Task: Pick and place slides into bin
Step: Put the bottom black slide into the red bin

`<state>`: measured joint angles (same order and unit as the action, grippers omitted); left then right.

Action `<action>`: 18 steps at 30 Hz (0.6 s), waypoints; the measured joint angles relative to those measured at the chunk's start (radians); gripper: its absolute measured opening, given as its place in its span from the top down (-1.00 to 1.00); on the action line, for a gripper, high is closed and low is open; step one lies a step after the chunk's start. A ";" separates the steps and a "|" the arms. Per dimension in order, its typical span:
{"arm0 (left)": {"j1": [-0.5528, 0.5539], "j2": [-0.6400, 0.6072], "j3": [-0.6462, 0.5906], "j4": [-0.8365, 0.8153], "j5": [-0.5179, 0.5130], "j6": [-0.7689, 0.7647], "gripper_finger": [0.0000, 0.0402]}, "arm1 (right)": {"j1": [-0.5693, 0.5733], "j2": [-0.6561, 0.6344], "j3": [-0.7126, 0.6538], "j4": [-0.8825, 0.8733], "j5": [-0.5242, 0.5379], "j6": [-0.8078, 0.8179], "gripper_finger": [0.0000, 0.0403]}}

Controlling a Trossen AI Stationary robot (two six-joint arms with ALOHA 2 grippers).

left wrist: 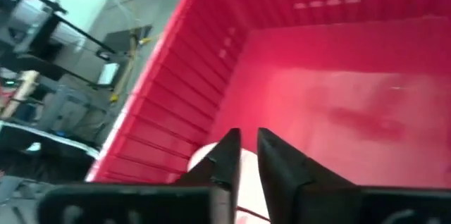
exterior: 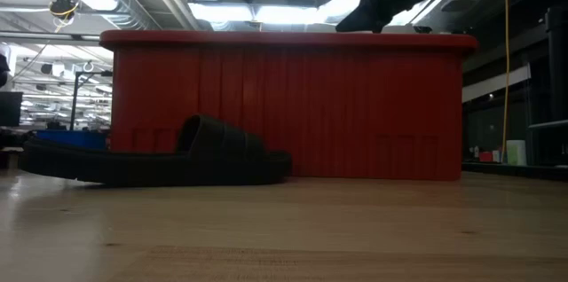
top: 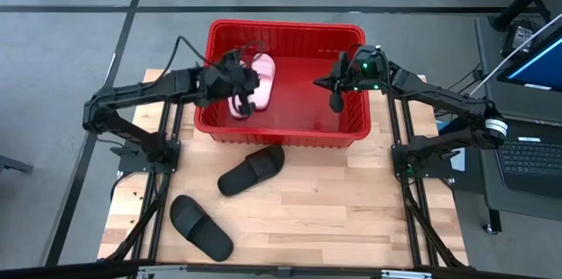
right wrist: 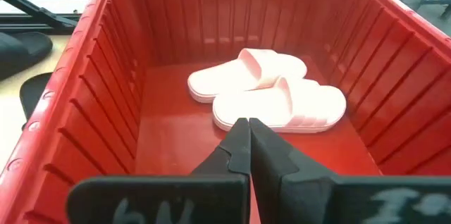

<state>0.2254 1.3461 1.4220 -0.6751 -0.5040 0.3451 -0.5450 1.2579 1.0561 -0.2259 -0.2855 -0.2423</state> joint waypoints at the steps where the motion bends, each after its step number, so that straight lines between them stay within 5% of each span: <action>1: -0.023 -0.004 0.000 -0.014 -0.003 -0.023 0.89 | 0.000 0.000 0.000 0.002 0.000 0.000 0.98; 9: -0.212 -0.010 0.000 -0.208 0.001 -0.248 0.99 | 0.075 -0.011 0.000 0.011 0.004 -0.003 0.98; 18: -0.428 -0.010 0.055 -0.449 0.053 -0.584 0.99 | 0.310 -0.016 0.037 0.025 0.174 0.027 0.98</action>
<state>-0.2030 1.3357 1.4766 -1.1245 -0.4510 -0.2389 -0.2350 1.2423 1.0934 -0.2007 -0.1117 -0.2152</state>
